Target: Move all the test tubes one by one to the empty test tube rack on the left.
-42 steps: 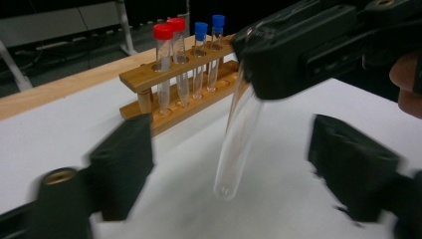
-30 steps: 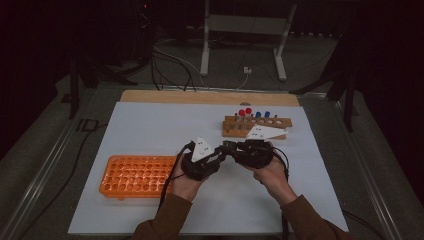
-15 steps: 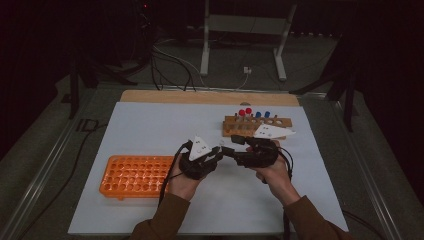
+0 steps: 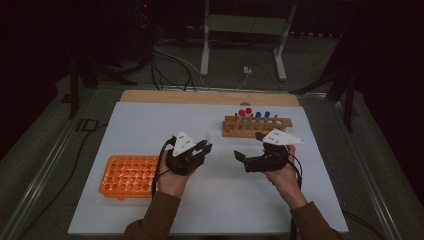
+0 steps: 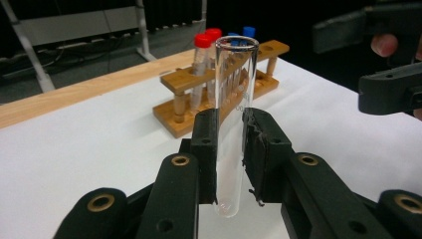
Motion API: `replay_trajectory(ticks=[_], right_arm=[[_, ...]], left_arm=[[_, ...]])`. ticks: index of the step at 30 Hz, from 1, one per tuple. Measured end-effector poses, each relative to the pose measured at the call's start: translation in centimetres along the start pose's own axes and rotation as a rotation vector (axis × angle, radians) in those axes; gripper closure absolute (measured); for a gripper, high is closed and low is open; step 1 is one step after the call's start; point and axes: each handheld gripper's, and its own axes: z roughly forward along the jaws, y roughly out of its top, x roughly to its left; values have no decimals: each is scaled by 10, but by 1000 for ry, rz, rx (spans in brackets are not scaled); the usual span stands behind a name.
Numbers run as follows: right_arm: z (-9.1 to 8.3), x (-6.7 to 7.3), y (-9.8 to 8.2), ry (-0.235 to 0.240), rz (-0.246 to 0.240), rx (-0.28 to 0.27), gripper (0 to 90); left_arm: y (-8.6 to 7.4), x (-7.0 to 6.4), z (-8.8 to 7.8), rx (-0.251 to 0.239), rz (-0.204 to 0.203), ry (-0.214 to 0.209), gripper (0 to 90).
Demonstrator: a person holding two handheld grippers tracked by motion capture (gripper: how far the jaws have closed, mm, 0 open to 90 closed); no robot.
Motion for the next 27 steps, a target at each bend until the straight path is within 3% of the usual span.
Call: replay_trajectory(ticks=[6, 16, 27], right_arm=[[-14, -12, -9, -22, 52, -35, 0], [-30, -24, -21, -69, 80, -60, 0], [-35, -28, -26, -75, 92, -61, 0]], left_arm=[[0, 13, -13, -32, -23, 34, 761], [-4, 36, -35, -60, -52, 104, 761], [-22, 58, -50, -44, -80, 174, 762]])
